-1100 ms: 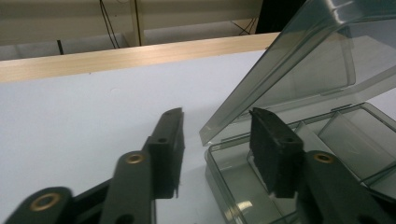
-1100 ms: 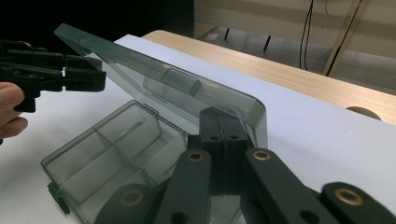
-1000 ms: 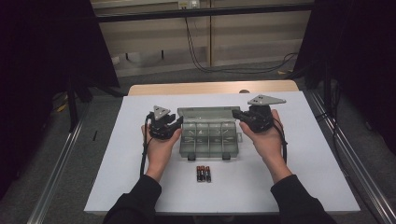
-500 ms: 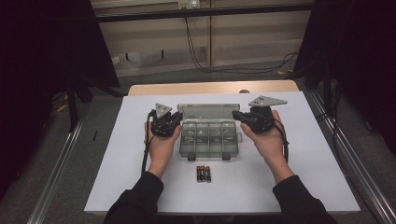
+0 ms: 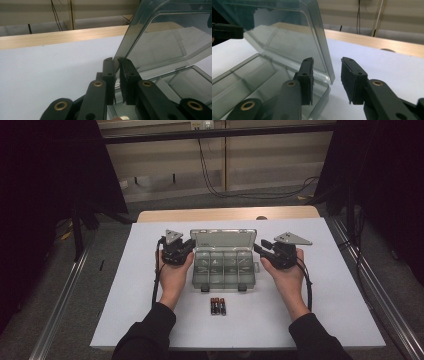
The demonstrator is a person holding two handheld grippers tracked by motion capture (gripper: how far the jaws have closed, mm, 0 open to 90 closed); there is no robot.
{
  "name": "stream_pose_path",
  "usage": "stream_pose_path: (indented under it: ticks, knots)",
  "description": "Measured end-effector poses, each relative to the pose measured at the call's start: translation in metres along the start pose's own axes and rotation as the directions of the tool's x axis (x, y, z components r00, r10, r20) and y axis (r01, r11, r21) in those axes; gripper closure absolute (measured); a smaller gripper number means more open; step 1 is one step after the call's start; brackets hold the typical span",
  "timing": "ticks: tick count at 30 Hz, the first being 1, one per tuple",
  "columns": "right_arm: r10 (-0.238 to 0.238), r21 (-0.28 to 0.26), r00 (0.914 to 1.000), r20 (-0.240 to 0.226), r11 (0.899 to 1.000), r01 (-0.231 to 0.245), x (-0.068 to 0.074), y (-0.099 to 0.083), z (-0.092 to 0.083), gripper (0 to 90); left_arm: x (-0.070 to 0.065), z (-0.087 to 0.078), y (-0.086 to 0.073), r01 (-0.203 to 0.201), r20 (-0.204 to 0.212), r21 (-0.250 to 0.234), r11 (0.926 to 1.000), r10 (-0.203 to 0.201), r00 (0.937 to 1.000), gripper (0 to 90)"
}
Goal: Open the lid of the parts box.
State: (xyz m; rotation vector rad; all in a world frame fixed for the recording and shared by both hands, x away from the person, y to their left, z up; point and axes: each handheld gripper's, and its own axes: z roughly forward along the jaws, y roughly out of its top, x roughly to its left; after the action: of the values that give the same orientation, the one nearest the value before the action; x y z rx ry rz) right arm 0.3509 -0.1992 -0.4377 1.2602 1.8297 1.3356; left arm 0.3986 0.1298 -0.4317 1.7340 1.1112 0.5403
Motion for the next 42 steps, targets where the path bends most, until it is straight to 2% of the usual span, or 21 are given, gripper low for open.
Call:
stream_pose_path:
  ticks: [8, 11, 15, 17, 19, 24, 27, 33, 36, 42]
  knots:
    - [0.041, -0.014, 0.9987, 0.03, 0.999, -0.04, 0.002, -0.002, 0.013, 65.7, 0.001, 0.002, 0.001, 0.006, -0.001, -0.002, 1.0, -0.006, 1.0, 83.2]
    - [0.027, -0.03, 0.9984, 0.05, 0.999, -0.025, 0.005, 0.001, 0.015, 70.2, 0.001, 0.002, 0.001, 0.004, 0.0, -0.002, 1.0, -0.004, 1.0, 83.2]
    - [0.029, -0.045, 0.9977, 0.061, 0.999, -0.026, 0.01, 0.005, 0.017, 77.8, 0.002, 0.003, 0.002, 0.023, 0.006, -0.001, 0.9997, -0.023, 0.9997, 83.3]
    - [0.026, -0.037, 0.9954, 0.092, 0.999, -0.022, 0.013, 0.007, 0.018, 82.1, 0.002, 0.003, 0.002, 0.028, 0.007, 0.001, 0.9996, -0.028, 0.9996, 83.4]
    - [0.05, -0.034, 0.9919, 0.116, 0.998, -0.047, 0.015, 0.008, 0.019, 84.6, 0.002, 0.003, 0.003, 0.024, 0.002, 0.003, 0.9997, -0.024, 0.9997, 83.4]
    - [0.101, -0.052, 0.9828, 0.154, 0.994, -0.094, 0.019, 0.007, 0.021, 85.7, 0.002, 0.006, 0.003, 0.019, -0.003, 0.008, 0.9998, -0.019, 0.9998, 83.6]
    - [0.104, -0.052, 0.98, 0.17, 0.994, -0.096, 0.021, 0.008, 0.022, 86.0, 0.002, 0.009, 0.002, 0.018, -0.012, 0.018, 0.9997, -0.018, 0.9998, 83.6]
    - [0.09, -0.044, 0.9813, 0.17, 0.996, -0.084, 0.02, 0.009, 0.022, 86.2, 0.003, 0.014, 0.001, 0.014, -0.018, 0.026, 0.9996, -0.013, 0.9997, 83.4]
    - [0.101, -0.048, 0.9805, 0.169, 0.994, -0.094, 0.02, 0.009, 0.023, 86.3, 0.003, 0.016, 0.0, 0.017, -0.022, 0.024, 0.9996, -0.017, 0.9996, 83.3]
    - [0.097, -0.047, 0.9787, 0.181, 0.995, -0.09, 0.02, 0.01, 0.026, 86.7, 0.001, 0.019, 0.001, 0.018, -0.056, 0.032, 0.9993, -0.016, 0.9983, 86.7]
